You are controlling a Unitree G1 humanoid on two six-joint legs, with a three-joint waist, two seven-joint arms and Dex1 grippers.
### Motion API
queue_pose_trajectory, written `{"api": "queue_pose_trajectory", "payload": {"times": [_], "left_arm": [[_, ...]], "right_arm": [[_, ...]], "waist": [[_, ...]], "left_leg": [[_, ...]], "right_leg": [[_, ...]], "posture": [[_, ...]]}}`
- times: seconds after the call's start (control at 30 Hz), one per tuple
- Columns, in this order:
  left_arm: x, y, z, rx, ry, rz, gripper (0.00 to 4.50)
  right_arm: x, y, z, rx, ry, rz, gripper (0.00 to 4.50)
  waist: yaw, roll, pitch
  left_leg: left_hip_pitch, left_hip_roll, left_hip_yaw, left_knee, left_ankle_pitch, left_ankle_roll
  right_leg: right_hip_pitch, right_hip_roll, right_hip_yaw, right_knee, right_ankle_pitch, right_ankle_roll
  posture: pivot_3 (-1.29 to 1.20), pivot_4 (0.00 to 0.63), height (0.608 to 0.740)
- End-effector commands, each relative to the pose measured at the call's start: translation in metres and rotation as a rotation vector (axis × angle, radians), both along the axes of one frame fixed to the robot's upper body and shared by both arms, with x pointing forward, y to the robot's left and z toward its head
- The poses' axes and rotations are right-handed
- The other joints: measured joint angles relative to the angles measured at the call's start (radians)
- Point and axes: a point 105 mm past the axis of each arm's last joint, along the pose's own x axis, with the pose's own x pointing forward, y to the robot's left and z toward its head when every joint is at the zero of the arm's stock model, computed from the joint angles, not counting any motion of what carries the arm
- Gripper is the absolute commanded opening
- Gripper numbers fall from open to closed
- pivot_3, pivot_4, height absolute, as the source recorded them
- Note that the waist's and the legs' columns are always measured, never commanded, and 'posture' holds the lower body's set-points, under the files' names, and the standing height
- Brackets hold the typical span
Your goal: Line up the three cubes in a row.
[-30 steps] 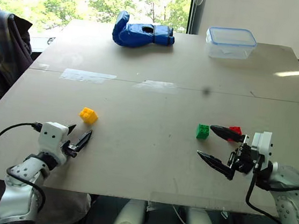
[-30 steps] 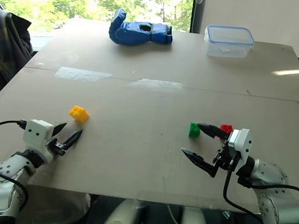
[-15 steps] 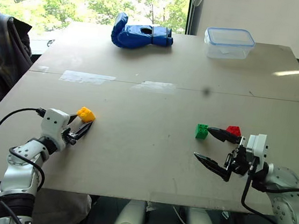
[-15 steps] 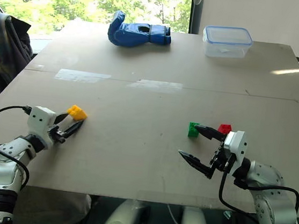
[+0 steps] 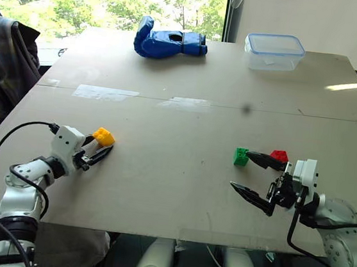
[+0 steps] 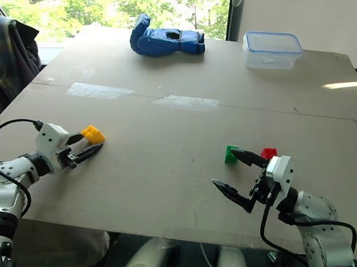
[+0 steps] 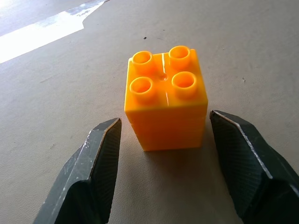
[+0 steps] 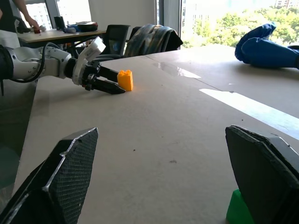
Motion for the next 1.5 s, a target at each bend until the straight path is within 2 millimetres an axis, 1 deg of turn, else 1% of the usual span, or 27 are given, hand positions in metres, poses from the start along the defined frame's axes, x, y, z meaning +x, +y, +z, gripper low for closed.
{"api": "queue_pose_trajectory", "payload": {"times": [0.03, 0.17, 0.23, 0.27, 0.3, 0.33, 0.37, 0.57, 0.63, 0.67, 0.77, 0.93, 0.97, 1.13, 1.2, 1.27, 1.4, 1.5], "left_arm": [[-0.004, -0.002, -0.018, 0.02, 0.091, -0.039, 3.06], [-0.002, -0.008, -0.017, 0.015, 0.098, -0.071, 3.06], [-0.002, -0.011, -0.017, 0.018, 0.101, -0.091, 2.56], [-0.001, -0.012, -0.017, 0.016, 0.1, -0.093, 2.38], [-0.001, -0.012, -0.016, 0.013, 0.098, -0.094, 1.91], [0.0, -0.012, -0.015, 0.012, 0.097, -0.094, 1.31], [0.0, -0.012, -0.015, 0.013, 0.097, -0.097, 1.22], [-0.001, -0.009, -0.016, 0.03, 0.106, -0.1, 1.23], [0.001, -0.014, -0.015, 0.023, 0.101, -0.118, 1.23], [0.003, -0.02, -0.013, 0.017, 0.096, -0.139, 1.23], [0.013, -0.046, -0.006, -0.012, 0.078, -0.228, 1.23], [0.031, -0.114, 0.011, -0.052, 0.042, -0.487, 1.23], [0.033, -0.123, 0.013, -0.051, 0.04, -0.529, 1.23], [0.044, -0.186, 0.024, 0.002, 0.04, -0.795, 1.23], [0.047, -0.2, 0.026, -0.007, 0.066, -0.863, 1.23], [0.045, -0.209, 0.027, 0.011, 0.098, -0.941, 1.23], [0.046, -0.216, 0.025, 0.068, 0.148, -1.034, 1.23], [0.047, -0.218, 0.023, 0.105, 0.153, -1.062, 1.23]], "right_arm": [[-0.003, 0.005, 0.012, 0.014, -0.053, 0.023, 4.5], [-0.004, 0.008, 0.014, 0.027, -0.055, 0.036, 4.5], [-0.005, 0.009, 0.014, 0.03, -0.059, 0.043, 4.5], [-0.005, 0.01, 0.014, 0.028, -0.06, 0.047, 4.5], [-0.006, 0.01, 0.013, 0.027, -0.06, 0.05, 4.5], [-0.006, 0.01, 0.013, 0.027, -0.058, 0.052, 4.5], [-0.007, 0.01, 0.013, 0.028, -0.056, 0.054, 4.5], [-0.008, 0.009, 0.01, 0.016, -0.046, 0.053, 4.5], [-0.008, 0.008, 0.009, 0.013, -0.047, 0.046, 4.5], [-0.007, 0.006, 0.009, 0.011, -0.048, 0.036, 4.5], [-0.003, -0.004, 0.008, 0.016, -0.041, -0.009, 4.5], [0.0, -0.024, -0.001, -0.014, -0.015, -0.077, 4.5], [0.0, -0.027, -0.002, -0.019, -0.012, -0.083, 4.5], [-0.004, -0.04, -0.009, -0.055, -0.004, -0.139, 4.5], [-0.006, -0.04, -0.01, -0.058, -0.004, -0.153, 4.5], [-0.009, -0.04, -0.01, -0.053, -0.005, -0.17, 4.5], [-0.013, -0.04, -0.01, -0.048, -0.004, -0.197, 4.5], [-0.016, -0.041, -0.011, -0.048, -0.001, -0.216, 4.5]], "waist": [[0.003, 0.0, 0.0], [0.004, 0.0, 0.0], [0.004, 0.0, 0.0], [0.005, 0.0, 0.0], [0.005, 0.0, 0.0], [0.005, 0.0, 0.0], [0.004, 0.0, 0.0], [0.005, 0.0, 0.0], [0.005, 0.0, 0.0], [0.005, 0.0, 0.0], [0.008, 0.0, 0.0], [0.011, -0.002, 0.001], [0.008, -0.003, 0.002], [-0.012, -0.007, 0.004], [-0.021, -0.008, 0.005], [-0.031, -0.008, 0.005], [-0.038, -0.009, 0.006], [-0.037, -0.012, 0.007]], "left_leg": [[0.0, 0.0, 0.0, 0.0, 0.0, 0.0], [0.0, 0.0, 0.0, 0.0, 0.0, 0.0], [0.0, 0.0, 0.0, 0.0, 0.0, 0.0], [0.0, 0.0, 0.0, 0.0, 0.0, 0.0], [0.0, 0.0, 0.0, 0.0, 0.0, 0.0], [0.0, 0.0, -0.001, 0.0, 0.0, 0.0], [0.0, 0.0, -0.001, 0.0, 0.0, 0.0], [0.0, 0.0, -0.001, 0.0, 0.0, 0.0], [0.0, 0.0, -0.001, 0.0, 0.0, 0.0], [0.0, 0.0, -0.001, 0.0, 0.0, 0.0], [-0.001, -0.001, -0.001, 0.0, 0.0, 0.0], [-0.002, -0.004, -0.003, 0.001, 0.0, 0.0], [-0.003, -0.005, -0.004, 0.001, 0.0, 0.0], [-0.003, -0.005, -0.003, 0.0, 0.0, 0.0], [-0.004, -0.005, -0.003, 0.0, 0.0, 0.0], [-0.003, -0.005, -0.002, 0.0, 0.0, 0.0], [-0.003, -0.005, -0.002, 0.0, 0.0, 0.0], [-0.003, -0.005, -0.002, 0.0, 0.0, 0.0]], "right_leg": [[0.0, 0.0, 0.0, 0.0, 0.0, 0.0], [0.0, 0.0, 0.0, 0.0, 0.0, 0.0], [0.0, 0.0, 0.0, 0.0, 0.0, 0.0], [0.0, 0.0, 0.0, 0.0, 0.0, 0.0], [0.0, 0.0, 0.0, 0.0, 0.0, 0.0], [0.0, 0.0, 0.0, 0.0, 0.0, 0.0], [0.0, 0.0, 0.0, 0.0, 0.0, 0.0], [0.0, 0.0, 0.0, 0.0, 0.0, 0.0], [0.0, 0.0, 0.0, 0.0, 0.0, 0.0], [0.0, 0.0, 0.0, 0.0, 0.0, 0.0], [0.0, 0.0, -0.001, 0.0, 0.0, 0.0], [0.0, -0.001, -0.002, 0.0, 0.0, 0.0], [0.0, -0.001, -0.002, 0.0, 0.0, 0.0], [-0.001, 0.001, -0.002, -0.001, 0.0, 0.0], [-0.001, 0.001, -0.002, -0.001, 0.0, 0.0], [-0.001, 0.002, -0.001, -0.001, 0.0, 0.0], [-0.001, 0.003, 0.0, 0.0, 0.0, 0.0], [-0.001, 0.003, 0.0, 0.0, 0.0, 0.0]], "posture": [[0.0, 0.15, 0.74], [0.0, 0.15, 0.74], [0.0, 0.15, 0.74], [0.0, 0.15, 0.74], [0.0, 0.15, 0.74], [0.0, 0.15, 0.74], [0.0, 0.15, 0.74], [0.0, 0.15, 0.74], [0.0, 0.15, 0.74], [0.0, 0.15, 0.74], [0.0, 0.15, 0.74], [0.0, 0.15, 0.74], [0.0, 0.15, 0.74], [0.0, 0.15, 0.74], [0.0, 0.15, 0.74], [0.0, 0.15, 0.74], [0.0, 0.15, 0.74], [0.0, 0.15, 0.74]]}}
